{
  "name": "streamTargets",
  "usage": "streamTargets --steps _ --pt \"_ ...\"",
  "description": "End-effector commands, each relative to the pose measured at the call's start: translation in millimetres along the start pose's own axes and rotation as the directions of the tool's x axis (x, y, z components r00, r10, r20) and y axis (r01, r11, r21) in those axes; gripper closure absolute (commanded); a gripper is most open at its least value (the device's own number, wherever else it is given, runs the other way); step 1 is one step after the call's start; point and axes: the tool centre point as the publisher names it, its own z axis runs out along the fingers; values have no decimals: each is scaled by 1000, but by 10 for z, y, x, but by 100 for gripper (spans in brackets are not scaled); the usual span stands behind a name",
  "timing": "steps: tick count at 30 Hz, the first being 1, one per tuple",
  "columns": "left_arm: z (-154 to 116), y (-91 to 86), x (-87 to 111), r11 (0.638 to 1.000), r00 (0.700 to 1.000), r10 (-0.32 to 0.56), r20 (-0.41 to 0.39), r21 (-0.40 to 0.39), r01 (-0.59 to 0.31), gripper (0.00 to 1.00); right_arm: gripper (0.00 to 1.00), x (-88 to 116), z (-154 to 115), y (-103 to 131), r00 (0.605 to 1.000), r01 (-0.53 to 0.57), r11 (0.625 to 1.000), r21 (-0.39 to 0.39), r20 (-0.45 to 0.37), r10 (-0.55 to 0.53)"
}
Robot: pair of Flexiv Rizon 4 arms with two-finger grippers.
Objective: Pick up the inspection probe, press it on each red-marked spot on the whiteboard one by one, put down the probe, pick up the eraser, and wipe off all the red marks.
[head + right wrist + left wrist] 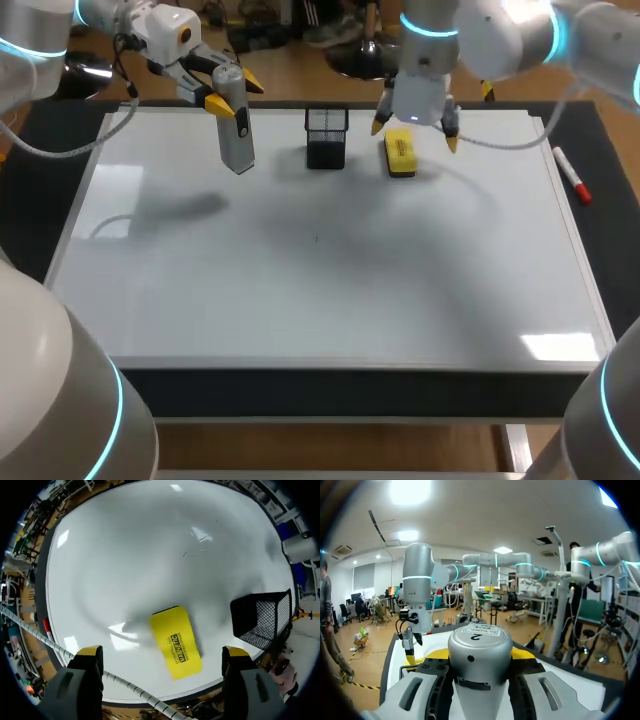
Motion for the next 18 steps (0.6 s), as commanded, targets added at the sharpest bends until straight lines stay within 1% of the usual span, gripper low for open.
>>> streamTargets --steps 1,3,4,6,9,11,16,17,18 --pt "-16 -9 -11 1000 1000 -1 -5 1 1 100 0 263 -182 36 988 -111 994 -11 111 112" --pt "-16 -9 -11 1000 1000 -1 -5 1 1 100 0 323 -242 11 970 -194 980 -31 143 197" --pt "-16 -9 -11 1000 1000 -1 -5 1 1 100 0 361 -277 -11 955 -240 969 -60 163 247" --pt "-16 -9 -11 1000 1000 -1 -5 1 1 100 0 435 -340 -40 921 -325 942 -88 196 336" --pt "-16 -9 -11 1000 1000 -1 -5 1 1 100 0 519 -426 -67 876 -407 904 -130 226 426" --pt "-16 -9 -11 1000 1000 -1 -5 1 1 100 0 567 -483 -84 844 -463 873 -151 227 487" --pt "-16 -9 -11 1000 1000 -1 -5 1 1 100 0 713 -692 -98 732 -583 782 -218 277 623" --pt "-16 -9 -11 1000 1000 -1 -5 1 1 100 0 735 -741 -104 704 -615 754 -231 268 657" --pt "-16 -9 -11 1000 1000 -1 -5 1 1 100 0 759 -782 -111 681 -634 733 -246 272 680"
